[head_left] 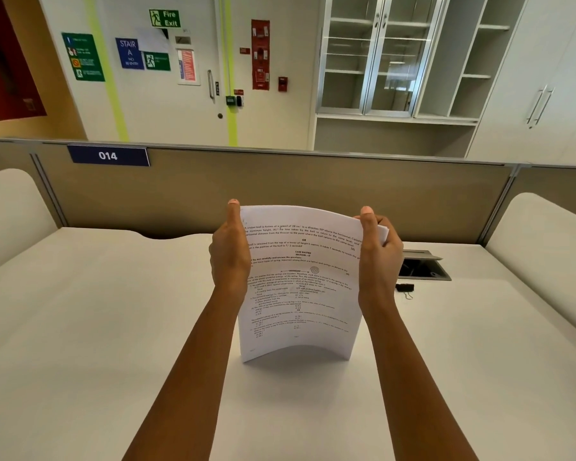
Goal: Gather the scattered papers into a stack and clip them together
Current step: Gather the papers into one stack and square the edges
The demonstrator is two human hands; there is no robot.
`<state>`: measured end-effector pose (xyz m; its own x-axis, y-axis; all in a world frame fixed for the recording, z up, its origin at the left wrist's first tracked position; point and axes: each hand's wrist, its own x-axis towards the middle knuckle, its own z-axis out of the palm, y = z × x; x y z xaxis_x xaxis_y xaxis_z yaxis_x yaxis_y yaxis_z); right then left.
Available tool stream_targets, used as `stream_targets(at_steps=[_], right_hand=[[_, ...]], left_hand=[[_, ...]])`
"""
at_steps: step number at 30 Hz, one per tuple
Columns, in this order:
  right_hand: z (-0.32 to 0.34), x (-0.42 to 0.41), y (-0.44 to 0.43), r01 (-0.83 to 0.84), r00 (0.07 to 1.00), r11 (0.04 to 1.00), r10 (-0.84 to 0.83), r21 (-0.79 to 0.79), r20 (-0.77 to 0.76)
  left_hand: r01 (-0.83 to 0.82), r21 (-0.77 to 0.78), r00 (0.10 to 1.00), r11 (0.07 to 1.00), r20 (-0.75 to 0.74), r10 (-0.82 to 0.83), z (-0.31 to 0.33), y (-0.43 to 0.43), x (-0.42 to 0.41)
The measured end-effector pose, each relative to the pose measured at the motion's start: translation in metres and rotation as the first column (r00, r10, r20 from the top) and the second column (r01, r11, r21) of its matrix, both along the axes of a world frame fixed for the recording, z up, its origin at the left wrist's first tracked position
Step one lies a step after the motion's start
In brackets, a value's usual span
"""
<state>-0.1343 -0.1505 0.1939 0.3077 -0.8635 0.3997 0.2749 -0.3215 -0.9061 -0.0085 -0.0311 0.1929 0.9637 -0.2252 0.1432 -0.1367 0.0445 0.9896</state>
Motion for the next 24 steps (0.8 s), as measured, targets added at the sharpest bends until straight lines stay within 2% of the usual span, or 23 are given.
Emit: stream_targets(at_steps=[5,9,11,13,16,19,24], right_hand=[[0.002,0.000,-0.001,-0.027,1.000,1.000,0.027,0.000,-0.009],[-0.008,-0.010,-0.006,-0.200,0.980,0.977,0.198,-0.079,-0.026],[-0.026,-0.016,-0.011,-0.304,0.951,0.952,0.300,-0.043,-0.079],[-0.051,-0.020,-0.016,-0.361,0.917,0.932,0.362,0.034,-0.168],[-0.079,-0.021,-0.018,-0.376,0.880,0.917,0.399,0.134,-0.257],[-0.084,-0.017,-0.019,-0.361,0.882,0.915,0.397,0.179,-0.253],[-0.082,-0.013,-0.024,-0.372,0.891,0.915,0.399,0.159,-0.215]], left_hand=[[0.026,-0.026,0.999,0.999,0.019,-0.026,0.003,0.001,0.000],[0.215,-0.080,0.968,0.973,0.153,-0.201,-0.009,0.007,0.003],[0.312,-0.067,0.932,0.948,0.215,-0.291,-0.024,0.014,0.007],[0.356,-0.020,0.915,0.934,0.211,-0.344,-0.044,0.019,0.010],[0.356,0.042,0.921,0.934,0.153,-0.358,-0.072,0.021,0.008],[0.319,-0.027,0.945,0.947,0.089,-0.315,-0.082,0.017,0.004],[0.264,-0.058,0.956,0.963,0.149,-0.253,-0.083,0.010,0.001]])
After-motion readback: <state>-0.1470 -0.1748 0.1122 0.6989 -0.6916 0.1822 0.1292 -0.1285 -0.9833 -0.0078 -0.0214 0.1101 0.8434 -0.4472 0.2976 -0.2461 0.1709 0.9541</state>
